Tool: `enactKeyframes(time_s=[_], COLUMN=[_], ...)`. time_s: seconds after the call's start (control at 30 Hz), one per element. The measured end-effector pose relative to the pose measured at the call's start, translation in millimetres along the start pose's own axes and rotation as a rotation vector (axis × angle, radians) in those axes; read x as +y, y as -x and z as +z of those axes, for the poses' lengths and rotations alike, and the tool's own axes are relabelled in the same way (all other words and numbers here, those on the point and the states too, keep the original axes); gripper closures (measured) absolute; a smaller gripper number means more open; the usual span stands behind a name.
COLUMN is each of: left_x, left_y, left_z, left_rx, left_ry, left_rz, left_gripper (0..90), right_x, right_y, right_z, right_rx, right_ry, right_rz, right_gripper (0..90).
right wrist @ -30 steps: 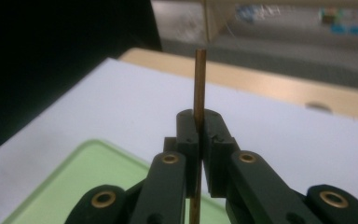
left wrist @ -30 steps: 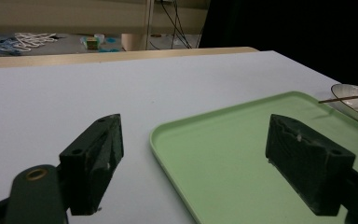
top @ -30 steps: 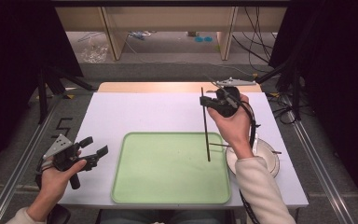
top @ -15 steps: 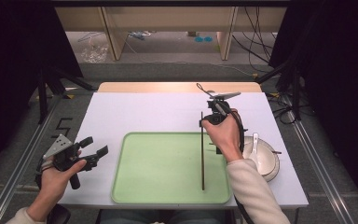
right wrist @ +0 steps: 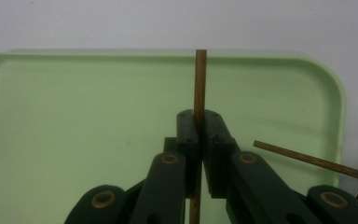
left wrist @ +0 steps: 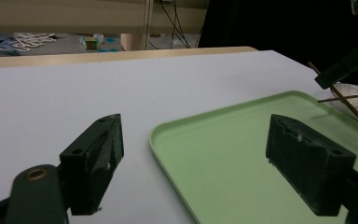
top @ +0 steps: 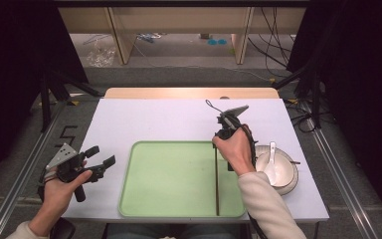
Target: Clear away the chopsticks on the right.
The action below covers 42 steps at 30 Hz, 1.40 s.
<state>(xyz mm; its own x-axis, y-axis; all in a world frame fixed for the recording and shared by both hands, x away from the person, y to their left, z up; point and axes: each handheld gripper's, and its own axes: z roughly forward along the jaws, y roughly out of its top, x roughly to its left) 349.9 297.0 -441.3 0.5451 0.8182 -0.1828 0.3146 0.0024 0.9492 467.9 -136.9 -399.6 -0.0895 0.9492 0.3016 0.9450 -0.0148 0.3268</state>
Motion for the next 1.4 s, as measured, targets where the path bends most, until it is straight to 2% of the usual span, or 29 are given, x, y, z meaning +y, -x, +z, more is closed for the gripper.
enactKeyframes(time_s=[0.23,0.5,0.6,0.67,0.77,0.83,0.87,0.9,0.93,1.0,1.03,1.07,1.1,1.13,1.2,1.23,1.3,1.37,1.4], left_x=[-0.1,-0.1,-0.2,-0.2,-0.1,-0.1,-0.1,-0.2,-0.2,-0.2,-0.2,-0.2,-0.1,-0.2,-0.2,-0.2,-0.2,-0.2,-0.2], left_y=[0.2,0.1,0.0,0.0,0.0,-0.1,-0.2,-0.1,0.0,0.0,0.1,0.0,0.0,0.1,0.1,0.2,0.1,0.1,0.1], left_z=[0.0,0.1,0.1,0.1,-0.1,-0.1,0.0,0.0,0.0,0.0,0.1,0.0,0.0,0.0,0.4,0.5,0.6,0.2,0.0], left_rx=[0.002,-0.001,-0.002,-0.002,0.000,-0.001,-0.001,-0.003,-0.002,-0.003,-0.002,0.001,0.001,0.001,0.001,0.001,0.000,0.002,0.002], left_ry=[-0.001,0.000,-0.001,-0.001,-0.001,-0.001,-0.001,-0.001,-0.001,-0.001,-0.001,-0.002,-0.002,-0.002,0.000,0.000,0.000,-0.001,-0.002], left_rz=[-0.002,-0.003,-0.002,-0.002,-0.001,0.001,0.002,-0.001,-0.002,-0.002,-0.002,-0.001,0.000,-0.002,0.000,0.000,0.000,-0.001,-0.001], left_gripper=[19.0,19.0,19.0,19.0,19.0,19.0,19.0,19.0,19.0,19.0,19.0,19.0,19.0,19.0,19.1,19.0,19.0,19.1,19.0], right_x=[0.5,-0.2,0.0,0.3,1.3,2.7,3.3,4.7,6.6,8.7,8.3,8.1,7.1,6.0,5.0,3.2,-1.5,-1.4,-3.0], right_y=[2.8,4.4,5.3,5.8,5.9,5.9,4.5,6.2,9.6,13.7,15.6,18.7,22.7,25.0,31.2,33.8,33.8,36.3,35.7], right_z=[3.5,11.6,11.5,10.2,5.2,-1.6,-7.4,-10.6,-13.1,-19.0,-20.4,-20.9,-20.8,-20.6,-19.8,-17.9,-13.8,-7.3,-4.3], right_rx=[-0.018,-0.049,-0.055,-0.052,-0.056,-0.065,-0.067,-0.083,-0.111,-0.165,-0.197,-0.225,-0.236,-0.236,-0.265,-0.270,-0.246,-0.268,-0.271], right_ry=[-0.008,-0.056,-0.059,-0.056,-0.034,-0.002,-0.007,0.020,0.049,0.054,0.038,0.013,-0.026,-0.050,-0.087,-0.127,-0.163,-0.222,-0.244], right_rz=[0.025,0.037,0.036,0.029,-0.018,-0.124,-0.180,-0.301,-0.460,-0.676,-0.762,-0.872,-0.962,-0.981,-1.076,-1.122,-1.150,-1.271,-1.285], right_gripper=[87.0,83.3,82.2,81.1,77.5,74.2,72.1,69.3,66.1,63.6,60.2,58.6,58.5,59.6,61.6,62.6,63.5,63.9,64.3])
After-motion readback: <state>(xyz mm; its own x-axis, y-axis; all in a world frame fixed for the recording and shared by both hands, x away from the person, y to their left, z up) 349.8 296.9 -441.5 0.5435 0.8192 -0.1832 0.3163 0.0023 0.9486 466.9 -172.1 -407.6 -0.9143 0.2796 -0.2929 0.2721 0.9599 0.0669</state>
